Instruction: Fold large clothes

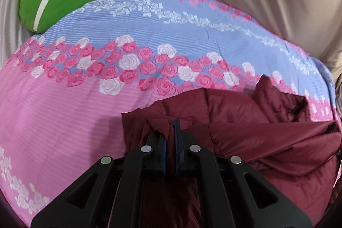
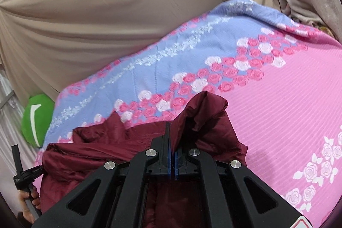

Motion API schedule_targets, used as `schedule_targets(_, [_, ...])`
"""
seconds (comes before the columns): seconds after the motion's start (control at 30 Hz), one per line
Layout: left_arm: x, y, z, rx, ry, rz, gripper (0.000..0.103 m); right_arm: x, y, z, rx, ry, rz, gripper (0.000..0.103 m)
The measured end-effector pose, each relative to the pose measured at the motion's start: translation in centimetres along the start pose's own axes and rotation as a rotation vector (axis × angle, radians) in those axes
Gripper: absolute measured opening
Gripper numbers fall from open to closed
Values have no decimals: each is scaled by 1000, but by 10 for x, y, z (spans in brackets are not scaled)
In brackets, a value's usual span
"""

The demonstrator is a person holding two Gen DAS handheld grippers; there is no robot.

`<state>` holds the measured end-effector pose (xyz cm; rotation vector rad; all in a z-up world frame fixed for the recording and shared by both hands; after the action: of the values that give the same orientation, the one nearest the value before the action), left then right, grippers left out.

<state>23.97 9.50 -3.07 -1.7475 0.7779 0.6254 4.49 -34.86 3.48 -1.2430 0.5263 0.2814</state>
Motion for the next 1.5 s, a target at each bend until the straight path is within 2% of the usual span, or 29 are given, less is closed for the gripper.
schedule_targets(0.23, [21, 5, -3, 22, -11, 10, 6, 40, 17, -8, 15, 17, 134, 2])
schedule_targets(0.4, [25, 5, -3, 24, -5, -8, 7, 55, 23, -6, -17, 34, 196, 0])
schedule_targets(0.5, [24, 5, -2, 8, 19, -11, 7, 57, 24, -9, 5, -14, 204, 3])
schedule_targets(0.57, [19, 3, 4, -38, 75, -15, 10, 51, 23, -14, 54, -62, 173, 5])
schedule_targets(0.6, [14, 2, 8, -66, 98, -24, 14, 45, 20, -17, 76, -75, 153, 10])
schedule_targets(0.63, [2, 0, 13, -94, 124, -45, 17, 32, 16, -21, 98, -78, 115, 21])
schedule_targets(0.67, [-8, -2, 17, -105, 134, -65, 25, 17, 11, -24, 109, -72, 73, 28])
schedule_targets(0.7, [-22, -3, 21, -112, 140, -91, 37, 3, 6, -26, 112, -70, 35, 43])
schedule_targets(0.73, [-44, -4, 25, -116, 149, -128, 44, -23, 1, -28, 108, -62, -28, 47])
schedule_targets(0.77, [-62, -4, 30, -119, 148, -160, 59, -39, -2, -29, 93, -50, -61, 47])
schedule_targets(0.8, [-78, -3, 32, -115, 151, -185, 65, -61, -4, -26, 57, -36, -90, 47])
schedule_targets(0.83, [-95, 0, 30, -96, 172, -197, 65, -71, -3, -23, 29, -32, -98, 47])
schedule_targets(0.9, [-115, 8, 20, -47, 209, -176, 65, -94, 5, 4, -80, -52, -90, 42])
schedule_targets(1.0, [-131, 39, -23, 75, 281, -99, 65, -99, 32, 61, -193, -160, -13, 33])
schedule_targets(1.07, [-125, 67, -54, 159, 313, -27, 65, -92, 60, 109, -274, -255, 56, 29])
schedule_targets(1.13, [-109, 96, -77, 236, 288, 21, 65, -85, 88, 145, -376, -303, 104, 26])
schedule_targets(1.2, [-92, 113, -79, 275, 219, 50, 65, -76, 107, 154, -426, -287, 149, 25])
schedule_targets(1.27, [-85, 120, -69, 274, 182, 46, 65, -71, 115, 143, -424, -246, 178, 25])
schedule_targets(1.37, [-83, 113, -33, 215, 105, 32, 65, -77, 115, 93, -346, -128, 194, 24])
schedule_targets(1.43, [-80, 106, -2, 155, 64, 34, 65, -86, 114, 43, -255, -34, 200, 22])
schedule_targets(1.5, [-81, 100, 18, 109, 49, 38, 65, -95, 116, 3, -168, 41, 208, 21])
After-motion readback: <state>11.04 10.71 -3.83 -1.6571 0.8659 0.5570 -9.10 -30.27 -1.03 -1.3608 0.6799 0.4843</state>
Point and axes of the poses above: each gripper's, at about its wrist camera, not at the fingertips, and x roughly the way its jaws point, z to its left, y to its underside, the point moved 6 cm from there along x, roughly the way its jaws point, and after that the axes turned 11 degrees about -x, right-handed, at the moved point
